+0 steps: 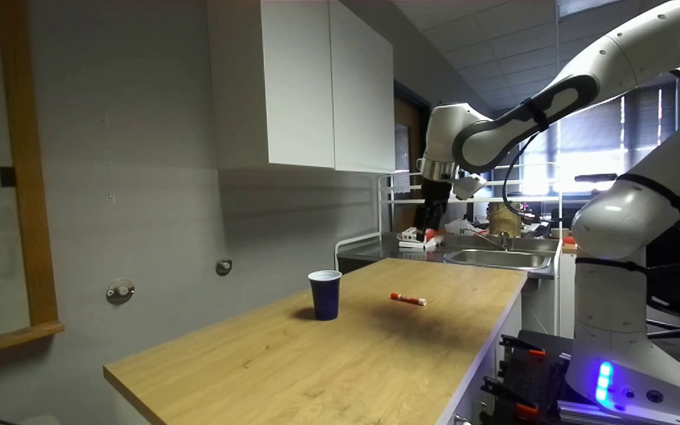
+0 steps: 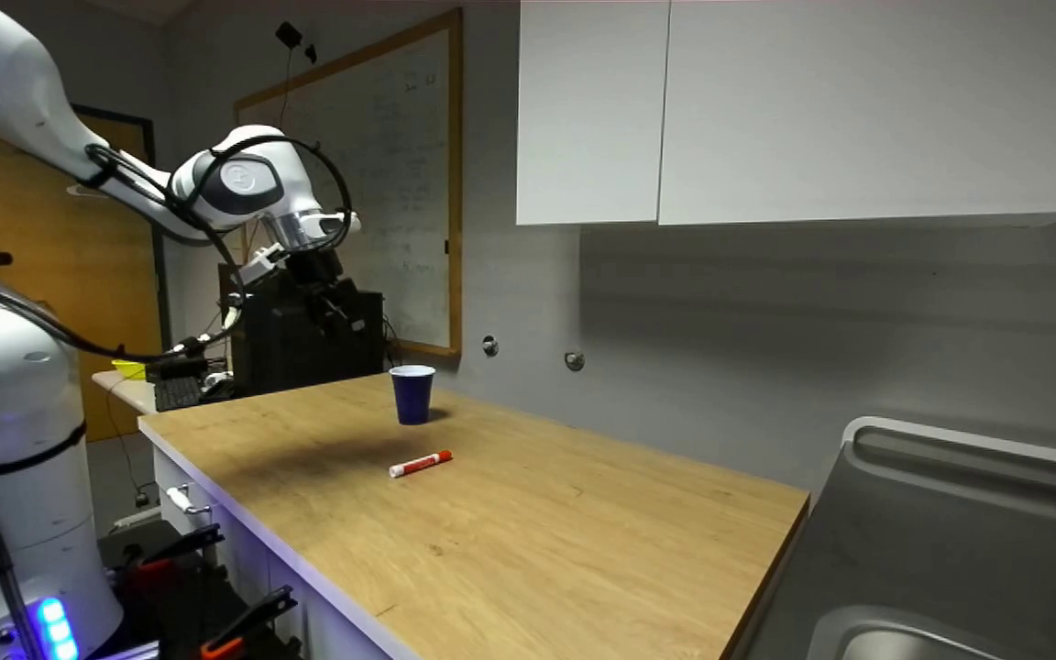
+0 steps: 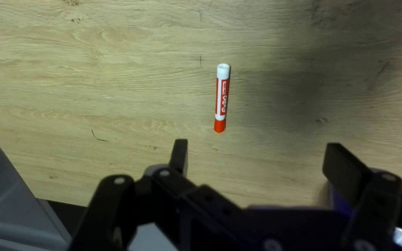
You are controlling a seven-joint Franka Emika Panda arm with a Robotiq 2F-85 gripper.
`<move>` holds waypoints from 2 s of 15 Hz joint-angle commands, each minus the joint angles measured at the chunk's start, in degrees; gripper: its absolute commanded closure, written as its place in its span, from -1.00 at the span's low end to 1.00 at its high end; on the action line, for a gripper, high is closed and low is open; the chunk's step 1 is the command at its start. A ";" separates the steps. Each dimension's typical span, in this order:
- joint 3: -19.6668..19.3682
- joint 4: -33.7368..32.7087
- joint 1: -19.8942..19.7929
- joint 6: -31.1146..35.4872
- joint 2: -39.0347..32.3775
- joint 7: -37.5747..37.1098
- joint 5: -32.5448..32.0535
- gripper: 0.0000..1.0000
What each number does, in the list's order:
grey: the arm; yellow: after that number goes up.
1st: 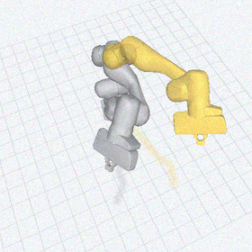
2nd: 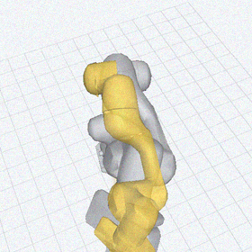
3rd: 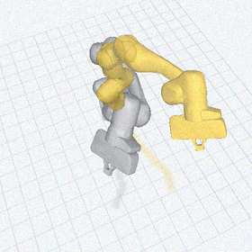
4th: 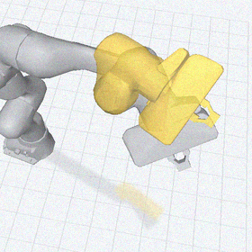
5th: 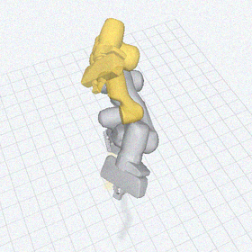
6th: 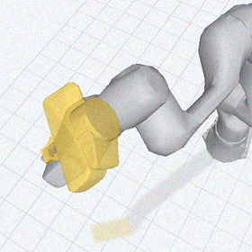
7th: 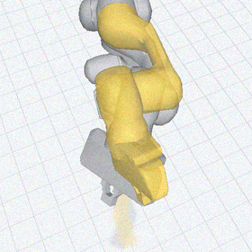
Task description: Pick up the red marker and put it in the dark blue cup
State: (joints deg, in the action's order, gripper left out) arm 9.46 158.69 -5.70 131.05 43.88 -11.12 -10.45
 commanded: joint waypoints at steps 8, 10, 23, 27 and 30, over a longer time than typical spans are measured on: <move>-4.06 -11.32 -5.55 12.43 -32.20 0.35 -7.37 -1.00; -5.25 -14.60 -4.94 12.48 -37.68 0.31 -8.45 -1.00; -14.25 -27.99 -0.77 11.00 -57.85 5.28 -7.83 -1.00; -15.40 -28.08 -0.39 10.52 -58.64 6.17 -7.38 -1.00; -15.52 -27.93 0.47 10.43 -57.86 5.65 -7.99 -0.49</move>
State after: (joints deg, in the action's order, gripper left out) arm -5.02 131.55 -6.93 142.77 -13.77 -6.17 -18.32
